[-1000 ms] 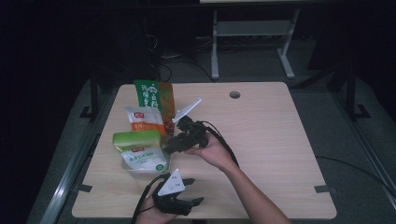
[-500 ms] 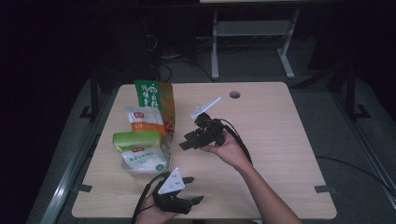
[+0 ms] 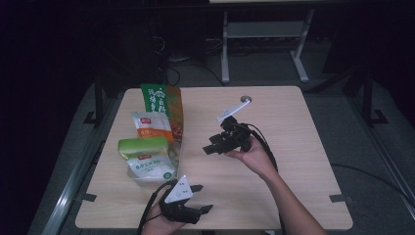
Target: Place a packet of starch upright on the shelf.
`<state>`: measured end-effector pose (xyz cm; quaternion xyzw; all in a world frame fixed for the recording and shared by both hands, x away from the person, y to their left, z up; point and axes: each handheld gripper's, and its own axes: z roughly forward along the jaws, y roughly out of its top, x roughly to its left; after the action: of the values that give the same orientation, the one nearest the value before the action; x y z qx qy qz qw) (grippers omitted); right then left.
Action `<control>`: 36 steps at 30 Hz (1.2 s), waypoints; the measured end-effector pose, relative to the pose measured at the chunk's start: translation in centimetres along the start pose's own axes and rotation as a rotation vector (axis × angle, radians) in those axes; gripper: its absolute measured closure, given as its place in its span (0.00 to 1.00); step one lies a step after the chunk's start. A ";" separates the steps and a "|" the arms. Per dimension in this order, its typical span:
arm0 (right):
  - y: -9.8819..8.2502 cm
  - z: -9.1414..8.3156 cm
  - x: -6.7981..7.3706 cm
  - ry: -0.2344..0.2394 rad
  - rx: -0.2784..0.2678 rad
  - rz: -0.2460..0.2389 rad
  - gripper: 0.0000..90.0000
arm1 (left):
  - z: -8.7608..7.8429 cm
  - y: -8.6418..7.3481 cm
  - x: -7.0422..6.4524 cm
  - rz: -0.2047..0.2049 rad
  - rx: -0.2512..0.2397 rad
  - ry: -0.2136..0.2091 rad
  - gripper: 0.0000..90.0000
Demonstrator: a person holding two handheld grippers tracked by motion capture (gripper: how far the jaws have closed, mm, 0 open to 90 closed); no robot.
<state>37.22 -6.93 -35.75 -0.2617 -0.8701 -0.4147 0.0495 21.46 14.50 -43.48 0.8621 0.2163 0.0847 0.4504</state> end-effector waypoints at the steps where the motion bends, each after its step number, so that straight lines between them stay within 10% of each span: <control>1: -0.1 -0.1 -0.1 0.002 0.002 0.004 0.49 | 0.0 0.0 0.0 -0.005 -0.005 -0.001 0.36; 36: -5.5 -4.7 -2.7 -0.112 0.003 0.112 0.41 | -0.2 0.0 0.4 -0.010 -0.008 0.006 0.34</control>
<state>36.14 -14.45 -37.35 -0.3328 -0.8560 -0.3949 0.0242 21.72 14.80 -43.40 0.8588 0.2219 0.0860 0.4537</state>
